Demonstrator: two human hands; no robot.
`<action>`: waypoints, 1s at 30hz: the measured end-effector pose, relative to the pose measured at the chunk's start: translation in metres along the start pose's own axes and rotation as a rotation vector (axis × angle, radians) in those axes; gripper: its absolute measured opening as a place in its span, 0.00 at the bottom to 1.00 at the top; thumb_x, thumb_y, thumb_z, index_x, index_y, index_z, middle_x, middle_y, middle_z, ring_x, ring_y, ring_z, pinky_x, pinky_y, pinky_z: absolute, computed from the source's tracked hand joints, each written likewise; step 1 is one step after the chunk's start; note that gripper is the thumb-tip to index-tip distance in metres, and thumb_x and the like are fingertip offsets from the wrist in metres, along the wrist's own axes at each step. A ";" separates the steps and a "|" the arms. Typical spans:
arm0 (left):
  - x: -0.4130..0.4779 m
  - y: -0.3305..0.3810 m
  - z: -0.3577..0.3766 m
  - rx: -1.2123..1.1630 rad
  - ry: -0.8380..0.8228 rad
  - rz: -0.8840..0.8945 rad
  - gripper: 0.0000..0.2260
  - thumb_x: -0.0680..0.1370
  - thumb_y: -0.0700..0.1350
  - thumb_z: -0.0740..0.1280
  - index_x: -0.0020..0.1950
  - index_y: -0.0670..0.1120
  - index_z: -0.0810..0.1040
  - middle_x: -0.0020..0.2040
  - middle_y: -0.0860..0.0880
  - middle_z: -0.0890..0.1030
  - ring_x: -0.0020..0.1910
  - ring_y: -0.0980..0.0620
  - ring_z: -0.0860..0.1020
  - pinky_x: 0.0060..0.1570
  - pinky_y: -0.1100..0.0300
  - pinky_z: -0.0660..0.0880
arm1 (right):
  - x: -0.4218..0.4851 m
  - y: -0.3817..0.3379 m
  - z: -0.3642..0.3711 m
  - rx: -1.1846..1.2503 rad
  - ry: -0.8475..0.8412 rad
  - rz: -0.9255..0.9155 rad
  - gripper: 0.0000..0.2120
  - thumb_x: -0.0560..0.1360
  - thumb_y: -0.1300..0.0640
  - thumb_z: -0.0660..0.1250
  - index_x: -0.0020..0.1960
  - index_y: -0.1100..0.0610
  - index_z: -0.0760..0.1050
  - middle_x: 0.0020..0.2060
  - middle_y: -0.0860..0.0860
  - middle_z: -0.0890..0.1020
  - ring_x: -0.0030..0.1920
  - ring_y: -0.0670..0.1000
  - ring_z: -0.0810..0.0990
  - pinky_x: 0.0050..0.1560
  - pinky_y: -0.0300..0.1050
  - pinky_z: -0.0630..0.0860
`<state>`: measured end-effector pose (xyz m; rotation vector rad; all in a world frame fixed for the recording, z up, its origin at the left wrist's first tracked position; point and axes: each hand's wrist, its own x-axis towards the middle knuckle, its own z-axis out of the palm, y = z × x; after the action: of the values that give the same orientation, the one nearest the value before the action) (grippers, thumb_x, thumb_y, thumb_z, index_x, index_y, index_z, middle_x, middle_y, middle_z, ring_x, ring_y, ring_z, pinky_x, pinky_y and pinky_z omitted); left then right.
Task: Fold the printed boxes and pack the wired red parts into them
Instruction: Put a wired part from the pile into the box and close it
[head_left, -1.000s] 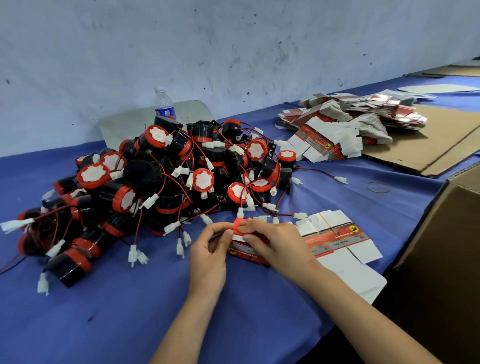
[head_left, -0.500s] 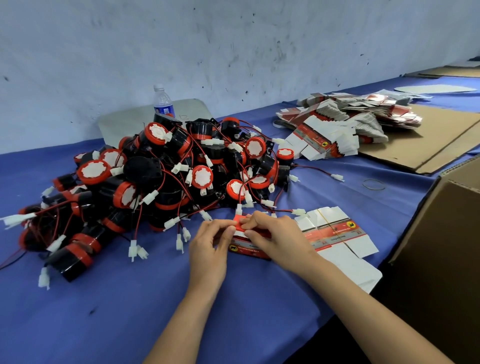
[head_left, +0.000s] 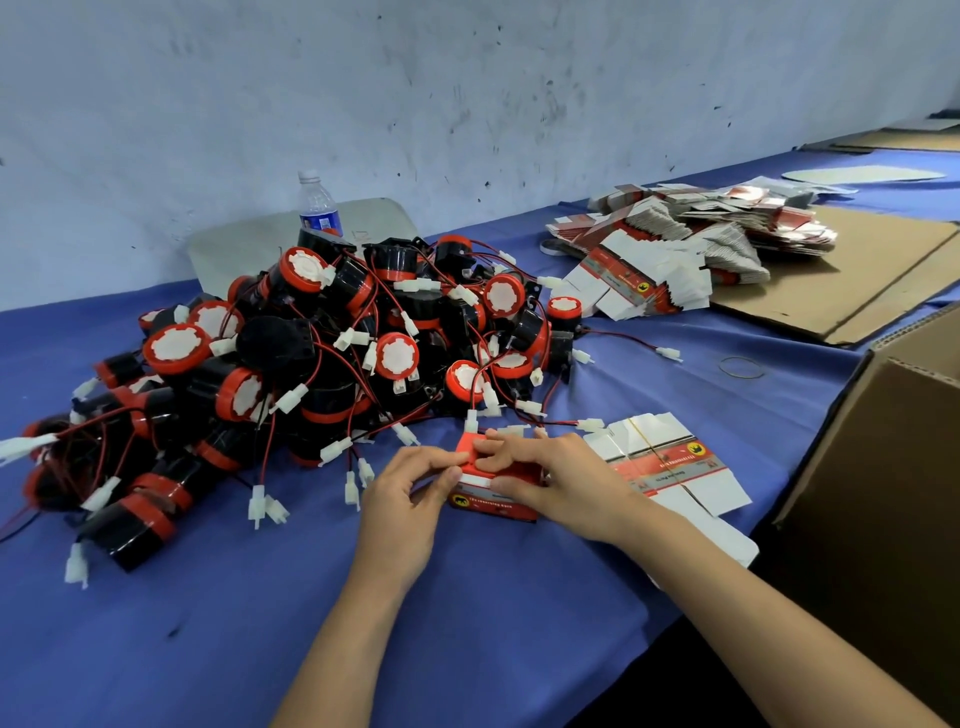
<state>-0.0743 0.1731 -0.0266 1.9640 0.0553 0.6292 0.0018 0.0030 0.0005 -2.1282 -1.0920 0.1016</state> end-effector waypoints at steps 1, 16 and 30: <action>0.000 0.000 -0.001 0.032 0.000 0.026 0.11 0.76 0.36 0.69 0.47 0.53 0.81 0.49 0.53 0.81 0.51 0.63 0.77 0.50 0.74 0.71 | -0.001 0.000 0.000 -0.029 -0.012 -0.015 0.12 0.78 0.56 0.66 0.61 0.53 0.79 0.67 0.45 0.74 0.72 0.42 0.63 0.76 0.47 0.54; -0.001 -0.005 -0.014 0.433 -0.060 0.341 0.14 0.72 0.33 0.73 0.57 0.40 0.83 0.55 0.46 0.83 0.56 0.50 0.81 0.58 0.62 0.73 | -0.005 0.001 -0.006 -0.505 -0.194 -0.050 0.20 0.83 0.50 0.54 0.74 0.47 0.64 0.75 0.42 0.61 0.77 0.53 0.55 0.72 0.54 0.60; -0.014 -0.007 -0.010 0.768 -0.017 0.408 0.24 0.66 0.35 0.78 0.61 0.43 0.81 0.56 0.46 0.83 0.46 0.49 0.84 0.57 0.39 0.73 | -0.023 0.004 -0.001 -0.547 -0.163 -0.046 0.26 0.81 0.58 0.56 0.77 0.45 0.54 0.77 0.42 0.51 0.77 0.58 0.49 0.76 0.54 0.45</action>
<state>-0.0887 0.1805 -0.0352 2.7577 -0.1395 0.9508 -0.0096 -0.0158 -0.0072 -2.6102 -1.3825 -0.0549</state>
